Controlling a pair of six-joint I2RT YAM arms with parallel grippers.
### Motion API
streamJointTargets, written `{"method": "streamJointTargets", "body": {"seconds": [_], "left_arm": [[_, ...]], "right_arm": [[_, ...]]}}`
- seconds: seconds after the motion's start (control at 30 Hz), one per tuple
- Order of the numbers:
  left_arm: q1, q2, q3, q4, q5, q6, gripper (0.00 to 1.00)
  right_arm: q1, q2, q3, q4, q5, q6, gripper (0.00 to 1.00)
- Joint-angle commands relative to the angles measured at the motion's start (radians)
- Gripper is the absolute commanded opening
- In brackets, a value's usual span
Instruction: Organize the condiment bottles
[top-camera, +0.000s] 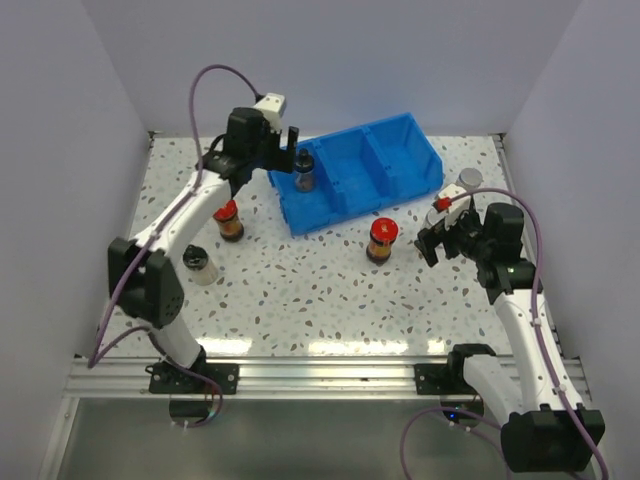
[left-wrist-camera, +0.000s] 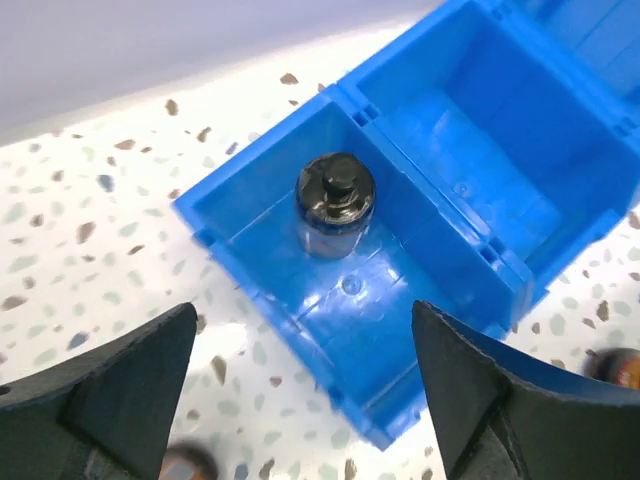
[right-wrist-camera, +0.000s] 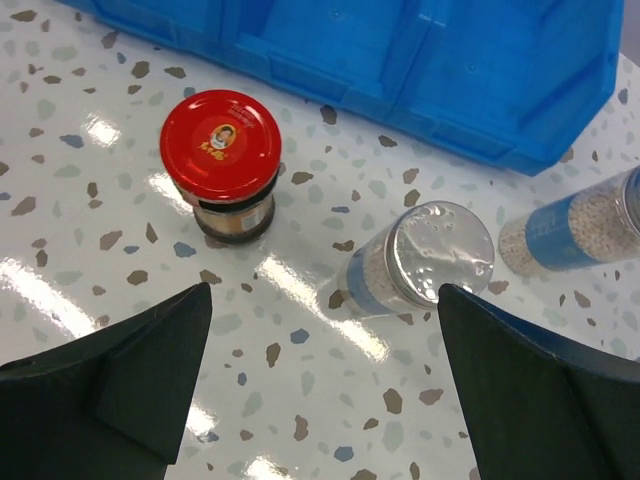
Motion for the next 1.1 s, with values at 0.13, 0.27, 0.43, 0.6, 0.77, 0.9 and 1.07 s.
{"method": "streamJointTargets", "body": {"seconds": [0.13, 0.27, 0.43, 0.6, 0.77, 0.9, 1.07], "left_arm": [[0.006, -0.569, -0.515, 0.240, -0.102, 0.039, 0.98], [0.009, -0.785, -0.684, 0.273, -0.197, 0.047, 1.00], [0.009, -0.980, -0.823, 0.307, -0.289, 0.053, 1.00], [0.009, -1.047, -0.864, 0.305, -0.407, 0.033, 1.00], [0.009, -1.120, -0.907, 0.319, -0.653, -0.036, 1.00], [0.009, -1.178, -0.925, 0.302, -0.846, -0.065, 1.00], [0.011, -1.310, -1.010, 0.435, -0.969, -0.039, 1.00]], "right_arm": [[0.013, -0.052, 0.005, -0.057, -0.334, -0.158, 0.99], [0.029, 0.049, 0.138, -0.204, -0.480, -0.310, 0.99], [0.253, 0.206, 0.346, -0.267, -0.510, -0.289, 0.98], [0.605, 0.477, 0.498, -0.189, -0.301, -0.157, 0.99], [0.829, 0.802, 0.787, -0.217, -0.111, -0.090, 0.98], [0.936, 1.063, 1.033, -0.229, -0.031, 0.042, 0.97], [1.021, 1.315, 1.280, -0.205, 0.058, 0.205, 0.97]]}}
